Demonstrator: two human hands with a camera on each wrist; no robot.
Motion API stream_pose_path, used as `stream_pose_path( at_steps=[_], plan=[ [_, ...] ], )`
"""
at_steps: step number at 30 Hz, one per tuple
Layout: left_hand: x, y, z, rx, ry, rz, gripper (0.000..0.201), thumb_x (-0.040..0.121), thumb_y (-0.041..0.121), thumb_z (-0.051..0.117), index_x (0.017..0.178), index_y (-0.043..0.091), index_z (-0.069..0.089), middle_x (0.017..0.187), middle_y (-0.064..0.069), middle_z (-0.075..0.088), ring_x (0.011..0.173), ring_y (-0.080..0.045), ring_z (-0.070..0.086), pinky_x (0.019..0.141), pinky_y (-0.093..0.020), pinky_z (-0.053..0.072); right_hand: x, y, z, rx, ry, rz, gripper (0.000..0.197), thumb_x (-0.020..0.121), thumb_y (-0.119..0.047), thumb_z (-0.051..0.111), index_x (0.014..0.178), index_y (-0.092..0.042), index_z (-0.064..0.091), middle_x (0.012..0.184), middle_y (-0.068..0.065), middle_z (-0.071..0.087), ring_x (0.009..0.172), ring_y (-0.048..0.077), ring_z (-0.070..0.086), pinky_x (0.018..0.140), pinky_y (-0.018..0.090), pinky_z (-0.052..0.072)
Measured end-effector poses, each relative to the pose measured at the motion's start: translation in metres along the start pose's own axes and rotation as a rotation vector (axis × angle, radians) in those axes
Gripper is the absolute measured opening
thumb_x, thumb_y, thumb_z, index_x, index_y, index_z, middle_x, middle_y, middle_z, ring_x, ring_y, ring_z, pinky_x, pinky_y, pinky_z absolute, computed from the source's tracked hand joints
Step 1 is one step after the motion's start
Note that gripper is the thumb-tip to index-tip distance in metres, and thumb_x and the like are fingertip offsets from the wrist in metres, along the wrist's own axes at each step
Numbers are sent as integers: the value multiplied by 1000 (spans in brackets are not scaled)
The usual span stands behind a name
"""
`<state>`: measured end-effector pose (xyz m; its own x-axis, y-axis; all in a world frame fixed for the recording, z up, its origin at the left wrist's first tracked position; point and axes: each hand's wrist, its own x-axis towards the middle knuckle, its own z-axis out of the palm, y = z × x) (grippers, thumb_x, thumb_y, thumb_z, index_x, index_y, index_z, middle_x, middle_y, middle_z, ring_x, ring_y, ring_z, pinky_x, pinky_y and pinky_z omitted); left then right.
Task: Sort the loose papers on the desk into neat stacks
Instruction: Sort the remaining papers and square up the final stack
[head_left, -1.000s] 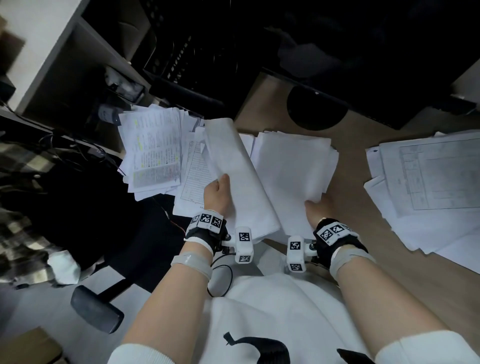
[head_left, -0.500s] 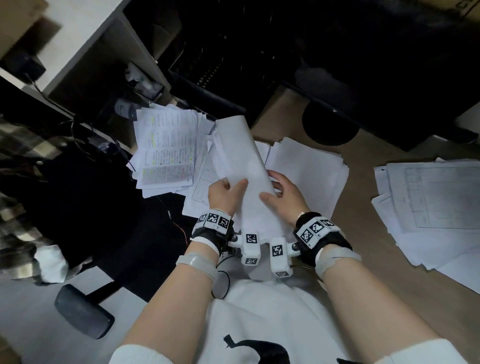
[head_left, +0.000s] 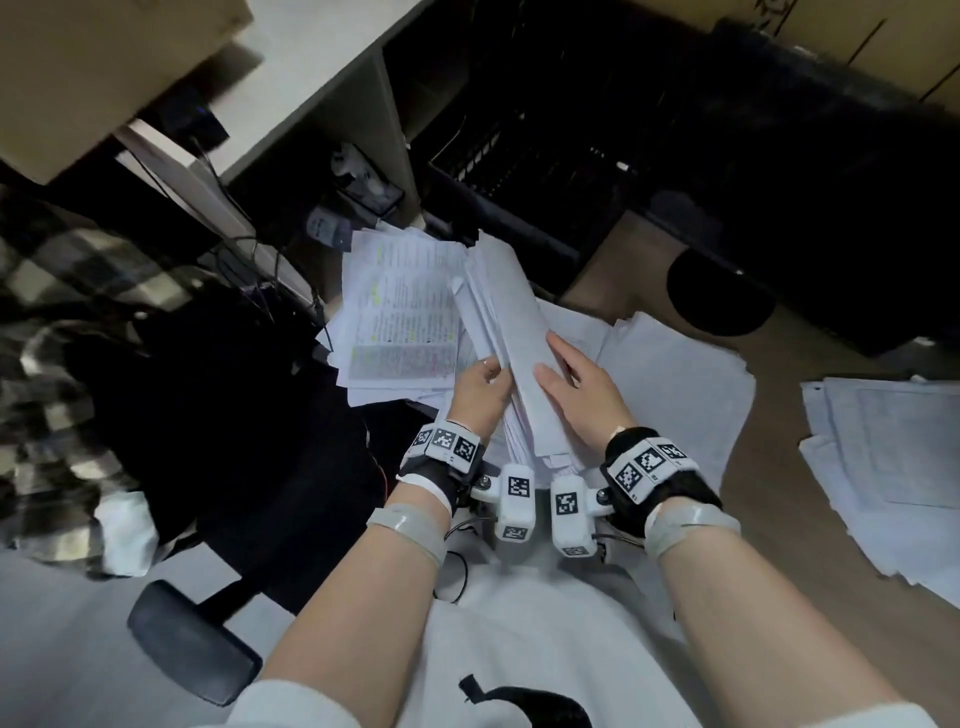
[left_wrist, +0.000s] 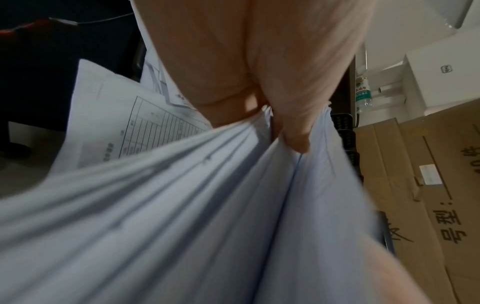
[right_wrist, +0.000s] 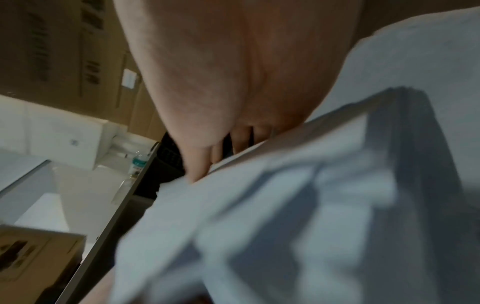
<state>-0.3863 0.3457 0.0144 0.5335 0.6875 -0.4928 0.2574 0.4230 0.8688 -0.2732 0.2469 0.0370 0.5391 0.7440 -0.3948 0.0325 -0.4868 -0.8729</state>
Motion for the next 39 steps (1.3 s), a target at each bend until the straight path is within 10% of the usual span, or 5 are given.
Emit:
stream_pose_path(
  at_steps=[4, 12, 18, 34, 39],
  plan=[
    [3, 3, -19, -29, -31, -8, 27, 88, 18, 62, 113, 9, 68, 109, -16, 73, 103, -34, 70, 94, -53, 55, -5, -26, 18, -86, -145, 24, 98, 73, -70, 68, 154, -34, 26, 158, -16, 27, 140, 4, 33, 117, 30, 27],
    [3, 13, -36, -116, -161, 36, 46, 88, 55, 64, 114, 18, 72, 113, -5, 74, 111, -23, 69, 104, -49, 49, -2, -38, 28, 22, -177, 55, 80, 74, -65, 65, 146, -38, 44, 158, -12, 33, 145, 2, 27, 123, 39, 19],
    [8, 19, -47, -243, -210, -21, 44, 92, 38, 69, 120, 4, 68, 117, -15, 72, 112, -31, 68, 105, -51, 48, -4, -48, 39, 71, -197, 47, 57, 93, -49, 60, 146, -35, 45, 157, -14, 33, 144, 1, 27, 123, 36, 18],
    [17, 30, -66, -315, -174, -11, 38, 89, 28, 72, 116, 1, 69, 113, -17, 73, 109, -30, 69, 101, -44, 51, 5, -68, 53, 139, -211, 153, 56, 82, -54, 61, 134, -33, 60, 145, -10, 52, 136, 12, 46, 118, 45, 28],
    [23, 34, -68, -292, -93, -97, 52, 68, 40, 77, 103, 2, 70, 102, -14, 73, 98, -33, 68, 100, -48, 49, -1, -80, 53, 203, -104, 242, 40, 103, -25, 45, 141, -15, 50, 134, -13, 47, 123, 2, 39, 105, 24, 26]
  ],
)
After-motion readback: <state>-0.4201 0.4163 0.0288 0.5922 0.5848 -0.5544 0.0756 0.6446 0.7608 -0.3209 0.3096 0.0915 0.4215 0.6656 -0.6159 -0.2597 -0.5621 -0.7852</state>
